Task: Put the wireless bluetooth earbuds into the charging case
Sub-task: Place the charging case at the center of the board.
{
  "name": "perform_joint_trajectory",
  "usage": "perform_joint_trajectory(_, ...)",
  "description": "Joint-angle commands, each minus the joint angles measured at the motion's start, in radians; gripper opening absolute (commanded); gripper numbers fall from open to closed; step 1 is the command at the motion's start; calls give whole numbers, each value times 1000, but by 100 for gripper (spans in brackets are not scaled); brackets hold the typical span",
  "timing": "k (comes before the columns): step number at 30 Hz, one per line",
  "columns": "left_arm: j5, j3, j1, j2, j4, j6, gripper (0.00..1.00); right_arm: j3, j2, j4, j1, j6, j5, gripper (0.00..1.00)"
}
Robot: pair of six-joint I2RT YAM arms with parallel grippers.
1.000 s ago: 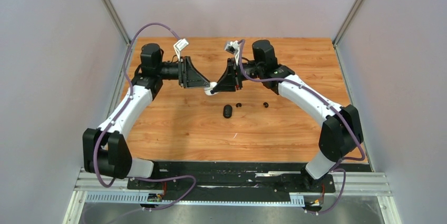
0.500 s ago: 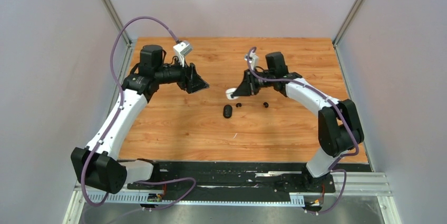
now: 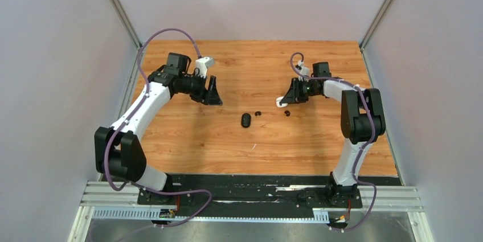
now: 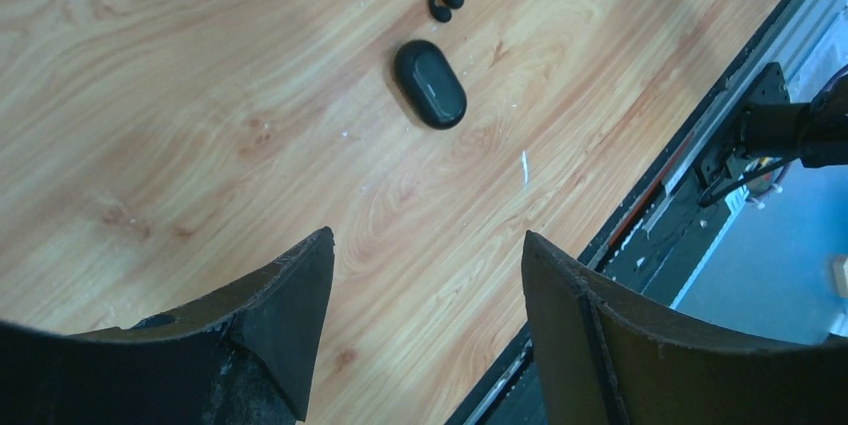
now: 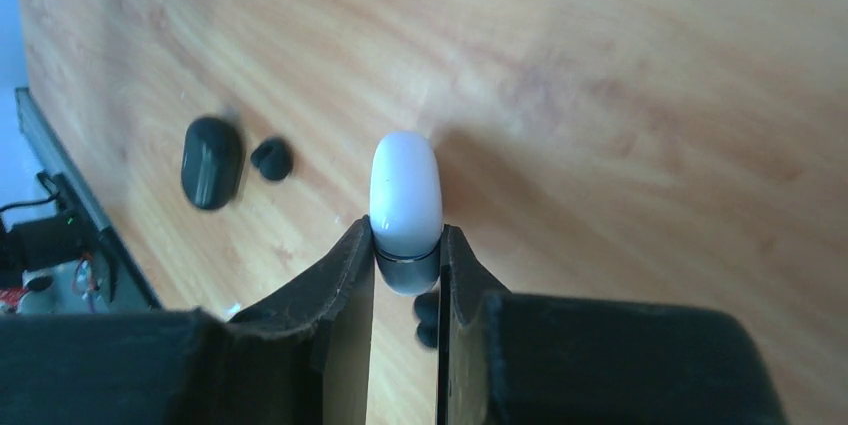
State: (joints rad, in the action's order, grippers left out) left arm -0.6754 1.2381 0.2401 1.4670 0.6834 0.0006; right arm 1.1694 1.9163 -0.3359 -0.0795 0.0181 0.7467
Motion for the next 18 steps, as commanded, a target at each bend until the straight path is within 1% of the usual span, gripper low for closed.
perform_joint_trajectory(1,-46,-9,-11,43,37,46,75,139,90,17,20,-3,-60,19)
perform_joint_trajectory(2,-64,-7,-12,50,36,47,74,159,107,14,21,7,-66,24)
perform_joint_trajectory(4,-67,-6,-12,69,33,46,74,185,130,6,23,13,-86,39)
perform_joint_trajectory(7,-51,-4,-12,101,14,24,74,201,115,-17,32,1,-126,59)
perform_joint_trajectory(9,-6,4,-12,118,-5,8,74,198,62,-39,42,-7,-187,77)
perform_joint_trajectory(10,5,15,-12,131,-9,-15,75,196,36,-48,48,-12,-223,90)
perform_joint_trajectory(11,23,28,-12,138,-19,-25,74,193,5,-56,54,-13,-267,99)
perform_joint_trajectory(12,32,36,-12,155,-23,-48,74,186,-27,-56,57,-46,-291,100)
perform_joint_trajectory(13,42,50,-12,163,-29,-59,74,179,-58,-53,61,-84,-274,100)
perform_joint_trajectory(16,37,59,-12,174,-50,-108,73,149,-147,-18,60,-209,-100,100)
perform_joint_trajectory(18,31,32,-12,153,-97,-146,73,153,-158,-17,59,-217,34,100)
